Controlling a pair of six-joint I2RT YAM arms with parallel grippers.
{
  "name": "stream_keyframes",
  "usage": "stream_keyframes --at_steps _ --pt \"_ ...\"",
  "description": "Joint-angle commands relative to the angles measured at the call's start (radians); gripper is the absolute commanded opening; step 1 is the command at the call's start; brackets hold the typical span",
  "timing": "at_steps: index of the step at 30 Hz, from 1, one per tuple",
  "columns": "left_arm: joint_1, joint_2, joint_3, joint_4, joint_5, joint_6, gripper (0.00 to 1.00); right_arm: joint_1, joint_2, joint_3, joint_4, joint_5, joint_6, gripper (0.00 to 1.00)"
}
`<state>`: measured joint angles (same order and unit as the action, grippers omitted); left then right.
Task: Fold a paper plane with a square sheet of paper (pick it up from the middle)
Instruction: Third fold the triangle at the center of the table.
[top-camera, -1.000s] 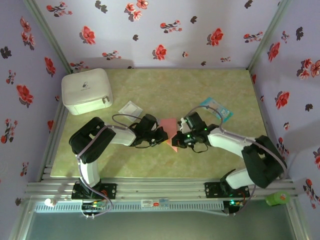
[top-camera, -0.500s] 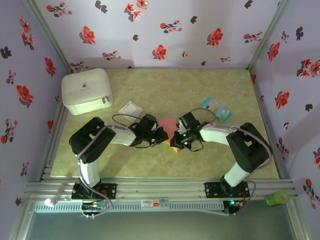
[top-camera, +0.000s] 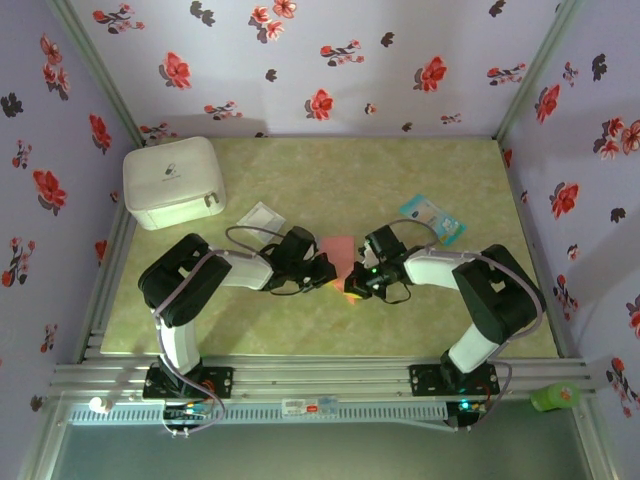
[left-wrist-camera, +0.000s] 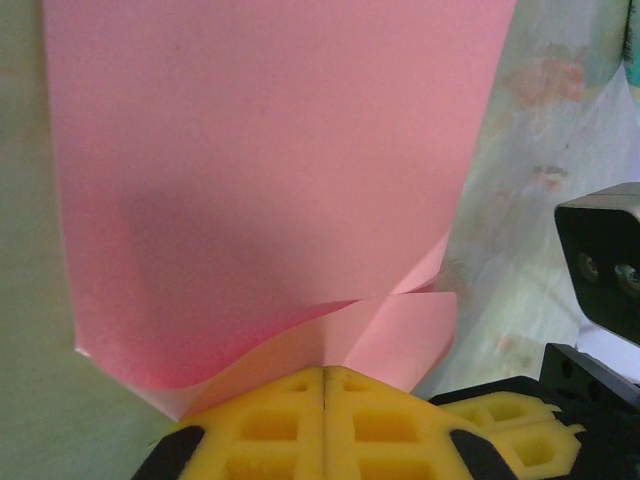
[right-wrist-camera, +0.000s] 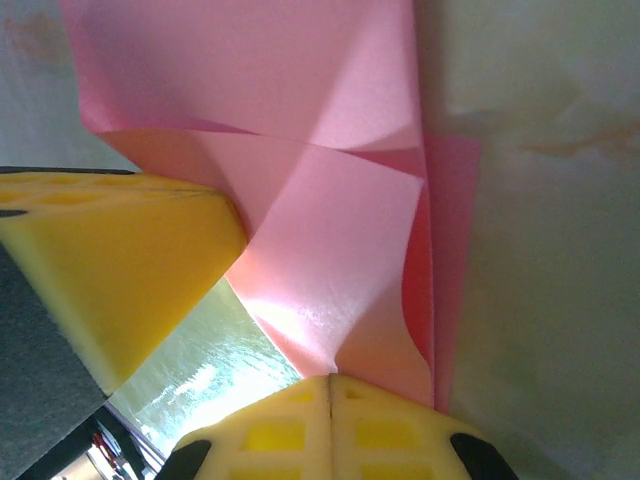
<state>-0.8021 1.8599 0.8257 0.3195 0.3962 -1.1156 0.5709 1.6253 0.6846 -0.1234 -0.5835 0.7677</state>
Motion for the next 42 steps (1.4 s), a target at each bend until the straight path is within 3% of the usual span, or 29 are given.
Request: stream_keyframes --at_steps 1,5,12,25,42 --pt "0.010 -0.009 0.030 -0.062 -0.008 0.042 0.06 -0.005 0.012 -0.033 -0.033 0.025 0.002 0.03" --pt "0.009 -0.072 0.049 -0.108 -0.016 0.080 0.14 -0.008 0.011 -0.038 -0.039 0.036 -0.004 0.03" --pt "-0.024 -0.105 0.019 -0.112 -0.019 0.054 0.04 -0.009 0.005 -0.037 -0.042 0.050 -0.004 0.02" --pt "-0.043 0.008 0.053 -0.105 -0.030 0.040 0.04 -0.011 0.005 -0.045 -0.046 0.062 -0.008 0.01" --pt "0.082 0.043 0.090 -0.247 -0.097 0.142 0.05 -0.011 0.013 -0.048 -0.106 0.096 -0.074 0.00"
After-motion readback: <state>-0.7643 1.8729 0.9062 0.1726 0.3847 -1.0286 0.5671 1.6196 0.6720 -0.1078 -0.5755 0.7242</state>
